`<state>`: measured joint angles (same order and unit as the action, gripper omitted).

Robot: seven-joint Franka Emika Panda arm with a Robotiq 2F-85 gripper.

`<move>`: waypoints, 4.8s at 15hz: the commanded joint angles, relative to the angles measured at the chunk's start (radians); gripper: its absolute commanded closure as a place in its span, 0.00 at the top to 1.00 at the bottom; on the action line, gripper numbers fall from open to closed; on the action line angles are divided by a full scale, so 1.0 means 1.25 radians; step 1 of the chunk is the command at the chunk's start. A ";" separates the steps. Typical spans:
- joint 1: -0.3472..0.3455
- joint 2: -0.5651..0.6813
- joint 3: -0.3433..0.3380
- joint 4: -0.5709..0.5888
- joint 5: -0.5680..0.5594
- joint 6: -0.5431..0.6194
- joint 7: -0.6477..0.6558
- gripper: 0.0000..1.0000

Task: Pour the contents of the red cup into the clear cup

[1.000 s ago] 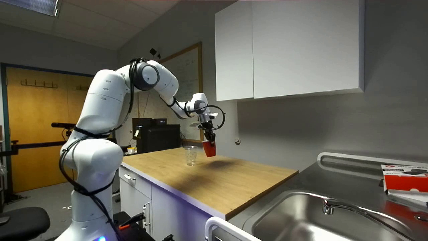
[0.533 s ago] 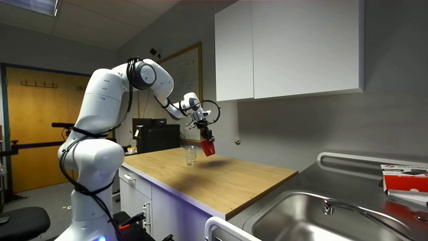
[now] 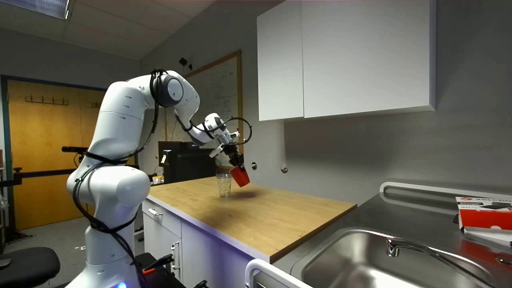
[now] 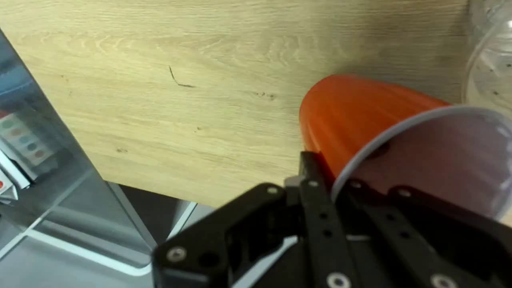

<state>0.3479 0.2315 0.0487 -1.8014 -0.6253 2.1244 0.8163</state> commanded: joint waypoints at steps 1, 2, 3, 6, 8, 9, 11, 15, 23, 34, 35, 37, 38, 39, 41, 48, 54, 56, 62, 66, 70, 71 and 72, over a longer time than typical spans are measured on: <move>0.007 -0.044 0.032 -0.014 -0.069 -0.043 0.034 0.05; 0.008 -0.051 0.040 -0.014 -0.084 -0.051 0.039 0.05; 0.008 -0.058 0.047 -0.014 -0.099 -0.059 0.045 0.05; 0.005 -0.076 0.067 -0.015 -0.138 -0.081 0.057 0.05; 0.004 -0.080 0.077 -0.017 -0.174 -0.099 0.068 0.05; 0.005 -0.081 0.083 -0.019 -0.193 -0.112 0.074 0.05; 0.008 -0.077 0.093 -0.022 -0.243 -0.138 0.087 0.05; 0.013 -0.063 0.115 -0.039 -0.348 -0.195 0.126 0.05; 0.035 -0.026 0.165 -0.055 -0.461 -0.300 0.152 0.05; 0.081 0.023 0.205 -0.050 -0.634 -0.443 0.154 0.05; 0.082 0.028 0.207 -0.051 -0.648 -0.455 0.155 0.05; 0.083 0.029 0.208 -0.060 -0.684 -0.471 0.158 0.05; 0.083 0.035 0.210 -0.058 -0.695 -0.480 0.157 0.05; 0.084 0.039 0.212 -0.058 -0.704 -0.488 0.156 0.05; 0.085 0.047 0.214 -0.058 -0.723 -0.502 0.156 0.05; 0.095 0.082 0.224 -0.052 -0.779 -0.561 0.153 0.05; 0.112 0.111 0.243 -0.032 -0.783 -0.571 0.178 0.05; 0.125 0.118 0.244 -0.037 -0.825 -0.570 0.195 0.05; 0.129 0.128 0.246 -0.040 -0.892 -0.574 0.218 0.05; 0.127 0.122 0.243 -0.050 -0.923 -0.590 0.232 0.05; 0.116 0.114 0.241 -0.066 -0.941 -0.619 0.256 0.05; 0.114 0.115 0.242 -0.066 -0.937 -0.627 0.260 0.05; 0.112 0.115 0.242 -0.067 -0.938 -0.634 0.265 0.05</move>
<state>0.5011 0.3856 0.3468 -1.8725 -1.7831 1.3589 1.1172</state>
